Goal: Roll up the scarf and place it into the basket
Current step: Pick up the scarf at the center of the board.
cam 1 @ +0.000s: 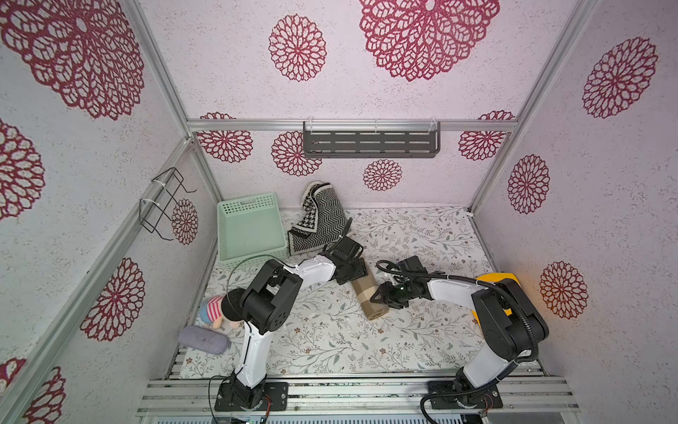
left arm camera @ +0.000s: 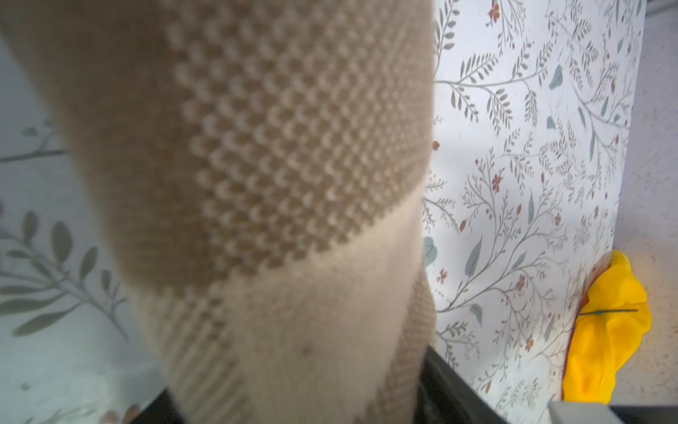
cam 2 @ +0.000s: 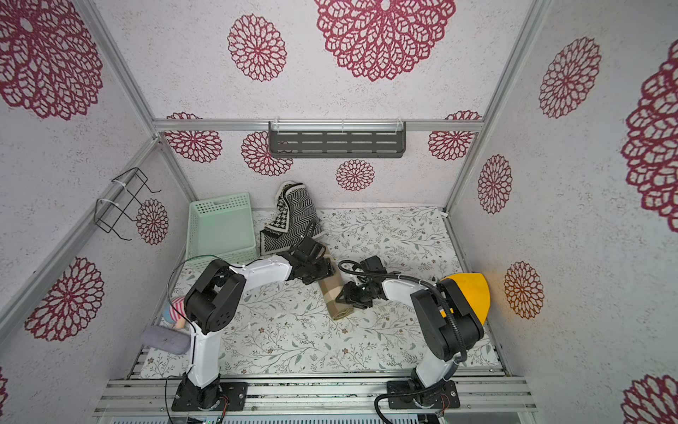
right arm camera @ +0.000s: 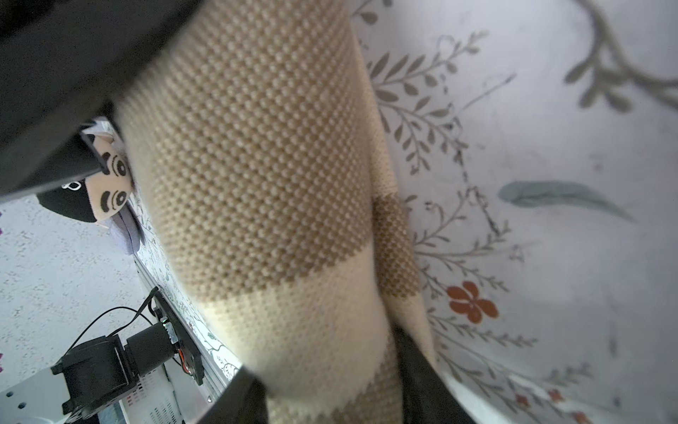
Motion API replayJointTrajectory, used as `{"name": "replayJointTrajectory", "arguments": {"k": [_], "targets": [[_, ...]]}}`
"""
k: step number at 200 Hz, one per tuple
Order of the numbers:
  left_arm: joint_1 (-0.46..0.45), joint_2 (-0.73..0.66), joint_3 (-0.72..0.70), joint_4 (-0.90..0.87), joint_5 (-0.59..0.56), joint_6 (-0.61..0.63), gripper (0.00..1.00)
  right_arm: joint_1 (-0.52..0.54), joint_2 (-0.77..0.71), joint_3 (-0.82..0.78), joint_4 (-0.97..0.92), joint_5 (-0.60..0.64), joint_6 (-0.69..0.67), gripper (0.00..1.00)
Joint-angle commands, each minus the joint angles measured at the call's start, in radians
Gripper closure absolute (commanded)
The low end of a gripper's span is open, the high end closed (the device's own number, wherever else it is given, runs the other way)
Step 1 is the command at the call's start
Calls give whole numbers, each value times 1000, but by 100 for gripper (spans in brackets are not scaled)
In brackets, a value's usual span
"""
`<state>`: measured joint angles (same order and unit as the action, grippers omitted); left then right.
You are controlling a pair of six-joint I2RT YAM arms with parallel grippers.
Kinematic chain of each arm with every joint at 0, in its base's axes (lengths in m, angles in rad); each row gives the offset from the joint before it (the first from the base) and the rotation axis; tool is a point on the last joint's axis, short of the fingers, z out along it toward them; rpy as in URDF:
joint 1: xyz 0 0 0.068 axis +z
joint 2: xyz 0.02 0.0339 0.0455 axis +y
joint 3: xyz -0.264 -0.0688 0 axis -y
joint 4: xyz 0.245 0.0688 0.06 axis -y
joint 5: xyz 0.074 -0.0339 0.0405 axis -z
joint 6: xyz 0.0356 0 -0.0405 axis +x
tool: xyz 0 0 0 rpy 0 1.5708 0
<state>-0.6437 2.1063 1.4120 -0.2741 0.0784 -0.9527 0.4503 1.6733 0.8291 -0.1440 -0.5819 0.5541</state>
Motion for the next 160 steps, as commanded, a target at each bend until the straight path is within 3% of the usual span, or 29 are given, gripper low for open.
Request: {"name": "replayJointTrajectory", "arguments": {"k": [1,24,67,121,141,145,160], "targets": [[1,73,20,-40,-50,-50,35,-5,12,-4,6,11,18,50],[1,113,45,-69,-101,-70,52,-6,-5,2,2,11,20,48],[3,78,122,-189,-266,37,100,-16,-137,15,-57,118,0,34],[38,-67,243,-352,-322,287,100,-56,-420,22,-81,294,-5,20],[71,-127,271,-417,-303,344,100,-61,-504,34,-93,362,-12,11],[79,-132,279,-430,-300,356,100,-61,-519,37,-97,378,-16,2],[112,-195,308,-486,-292,406,100,-61,-570,45,-107,436,-28,1]]}}
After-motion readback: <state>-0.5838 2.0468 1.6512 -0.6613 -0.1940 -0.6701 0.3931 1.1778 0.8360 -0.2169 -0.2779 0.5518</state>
